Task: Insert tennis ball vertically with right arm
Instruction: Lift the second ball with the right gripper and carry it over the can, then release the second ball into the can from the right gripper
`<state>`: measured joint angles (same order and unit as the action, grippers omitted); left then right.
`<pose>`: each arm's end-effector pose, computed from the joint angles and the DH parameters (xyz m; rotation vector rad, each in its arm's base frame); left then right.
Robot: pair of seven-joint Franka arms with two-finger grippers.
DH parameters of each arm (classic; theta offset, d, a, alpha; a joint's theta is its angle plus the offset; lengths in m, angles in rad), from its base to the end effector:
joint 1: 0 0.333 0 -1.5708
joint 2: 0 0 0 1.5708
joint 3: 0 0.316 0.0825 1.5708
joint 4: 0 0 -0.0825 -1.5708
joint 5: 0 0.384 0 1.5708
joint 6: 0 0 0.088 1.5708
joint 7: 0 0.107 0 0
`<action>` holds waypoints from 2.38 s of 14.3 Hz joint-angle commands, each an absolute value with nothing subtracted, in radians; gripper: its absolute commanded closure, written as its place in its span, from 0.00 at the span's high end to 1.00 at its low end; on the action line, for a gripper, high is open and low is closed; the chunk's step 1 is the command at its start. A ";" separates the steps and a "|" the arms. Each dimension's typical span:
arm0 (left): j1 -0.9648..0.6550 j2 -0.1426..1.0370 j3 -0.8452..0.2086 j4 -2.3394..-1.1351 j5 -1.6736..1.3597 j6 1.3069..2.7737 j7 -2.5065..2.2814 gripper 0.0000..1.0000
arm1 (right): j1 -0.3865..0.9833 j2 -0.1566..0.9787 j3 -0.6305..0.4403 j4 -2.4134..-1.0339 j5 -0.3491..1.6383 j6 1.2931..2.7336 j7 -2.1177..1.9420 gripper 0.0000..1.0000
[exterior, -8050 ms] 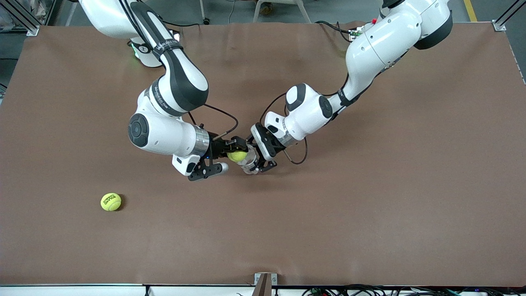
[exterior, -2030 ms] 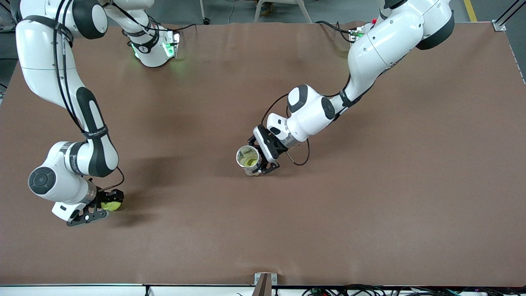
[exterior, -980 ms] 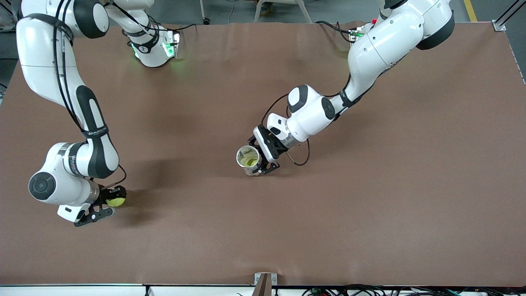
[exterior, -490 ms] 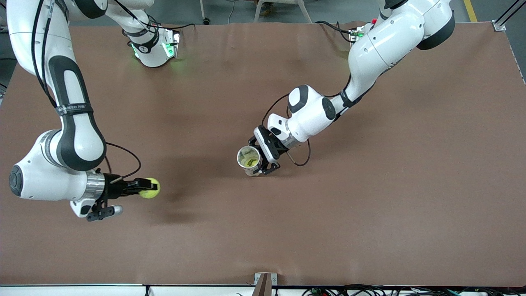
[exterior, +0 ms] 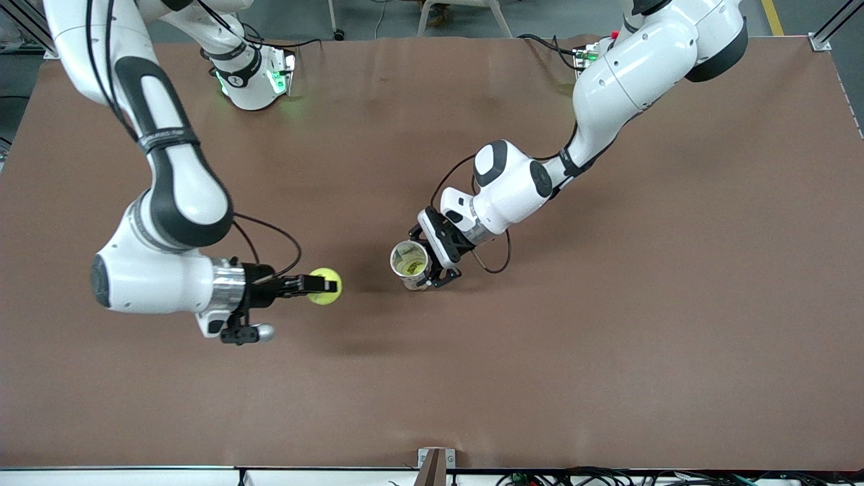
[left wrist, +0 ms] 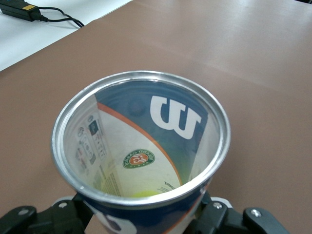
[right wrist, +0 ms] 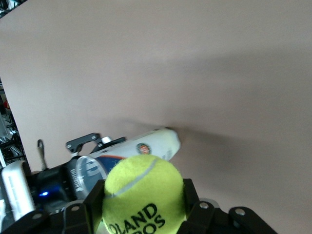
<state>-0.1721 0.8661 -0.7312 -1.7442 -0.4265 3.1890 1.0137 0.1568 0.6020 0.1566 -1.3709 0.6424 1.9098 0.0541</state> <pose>0.5321 -0.4638 0.2354 2.1221 -1.2632 0.8843 0.6788 0.2403 0.3809 -2.4667 0.0084 0.2324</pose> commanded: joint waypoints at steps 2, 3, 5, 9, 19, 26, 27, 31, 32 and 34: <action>-0.155 0.847 -0.747 -1.763 -0.448 3.200 1.028 0.82 | 0.215 0.571 0.153 -1.390 0.655 1.896 0.159 0.34; -0.155 0.848 -0.747 -1.761 -0.448 3.200 1.026 0.82 | 0.244 0.571 0.153 -1.390 0.657 1.905 0.194 0.34; -0.155 0.848 -0.747 -1.761 -0.448 3.200 1.028 0.82 | 0.271 0.572 0.153 -1.387 0.658 1.925 0.236 0.34; -0.156 0.850 -0.747 -1.764 -0.446 3.200 1.032 0.81 | 0.304 0.577 0.153 -1.385 0.663 1.976 0.288 0.34; -0.158 0.851 -0.746 -1.766 -0.446 3.200 1.032 0.82 | 0.348 0.588 0.152 -1.390 0.676 2.020 0.291 0.35; -0.160 0.851 -0.747 -1.766 -0.443 3.200 1.032 0.81 | 0.359 0.598 0.152 -1.390 0.669 2.037 0.288 0.39; -0.158 0.851 -0.746 -1.766 -0.440 3.200 1.034 0.81 | 0.359 0.600 0.152 -1.390 0.673 2.040 0.288 0.49; -0.158 0.851 -0.747 -1.764 -0.434 3.200 1.034 0.81 | 0.357 0.604 0.152 -1.388 0.669 2.040 0.287 1.00; -0.158 0.851 -0.747 -1.764 -0.434 3.200 1.034 0.81 | 0.357 0.604 0.152 -1.388 0.666 2.040 0.287 1.00; -0.158 0.851 -0.747 -1.764 -0.434 3.200 1.034 0.82 | 0.357 0.604 0.152 -1.390 0.663 2.040 0.287 1.00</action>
